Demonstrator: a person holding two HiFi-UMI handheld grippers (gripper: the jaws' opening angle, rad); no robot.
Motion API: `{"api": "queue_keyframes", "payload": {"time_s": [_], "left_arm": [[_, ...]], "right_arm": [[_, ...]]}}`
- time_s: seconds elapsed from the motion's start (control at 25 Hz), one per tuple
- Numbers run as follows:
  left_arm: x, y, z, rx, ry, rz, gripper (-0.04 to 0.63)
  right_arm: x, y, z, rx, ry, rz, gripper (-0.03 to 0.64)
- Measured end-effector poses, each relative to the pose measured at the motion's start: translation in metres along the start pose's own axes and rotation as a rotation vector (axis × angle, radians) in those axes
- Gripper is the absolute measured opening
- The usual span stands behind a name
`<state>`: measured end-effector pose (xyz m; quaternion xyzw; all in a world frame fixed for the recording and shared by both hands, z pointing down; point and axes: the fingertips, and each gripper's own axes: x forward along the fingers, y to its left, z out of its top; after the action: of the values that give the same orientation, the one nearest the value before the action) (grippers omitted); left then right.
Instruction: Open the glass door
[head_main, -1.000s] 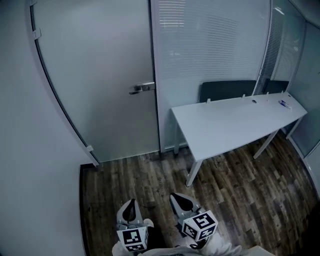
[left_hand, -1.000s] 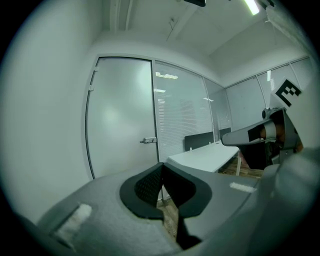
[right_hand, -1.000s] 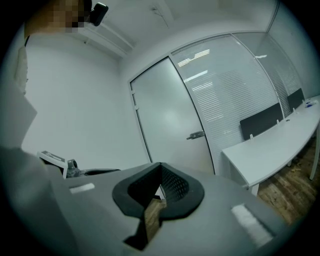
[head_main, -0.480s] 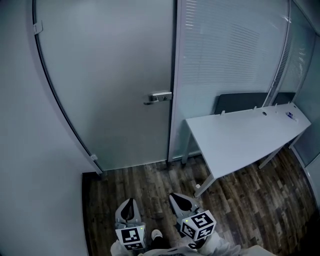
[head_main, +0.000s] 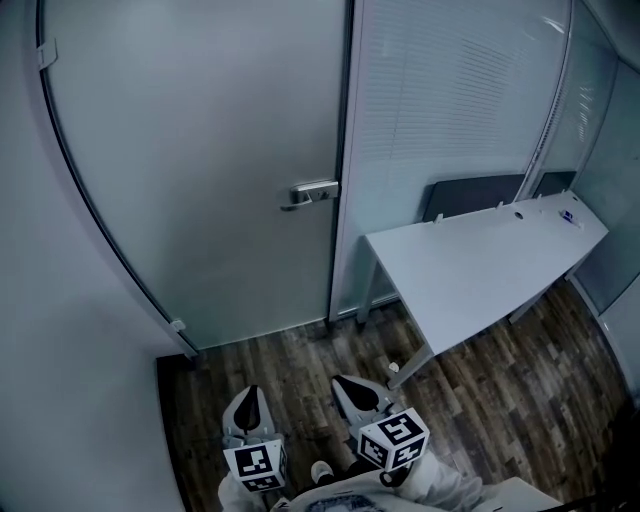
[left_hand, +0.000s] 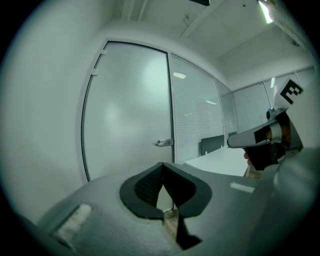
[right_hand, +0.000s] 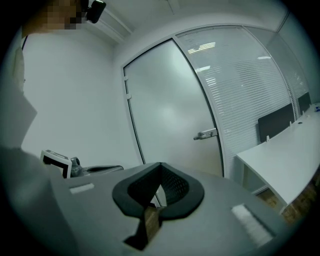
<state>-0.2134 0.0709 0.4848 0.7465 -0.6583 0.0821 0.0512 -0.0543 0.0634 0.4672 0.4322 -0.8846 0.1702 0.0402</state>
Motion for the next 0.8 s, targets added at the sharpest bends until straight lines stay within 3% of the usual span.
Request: {"api": "queue_keyframes", "payload": {"time_s": [0.32,0.8], "left_arm": [[0.026,-0.008,0.0,0.01,-0.002,-0.05,0.005],[0.1,0.003,0.001,0.056,0.026,-0.021,0.005]], "right_arm": [[0.015,-0.02,0.008,-0.006,-0.004,-0.04,0.005],[0.089,-0.068,0.017,0.04,-0.004,0.009,0.005]]}}
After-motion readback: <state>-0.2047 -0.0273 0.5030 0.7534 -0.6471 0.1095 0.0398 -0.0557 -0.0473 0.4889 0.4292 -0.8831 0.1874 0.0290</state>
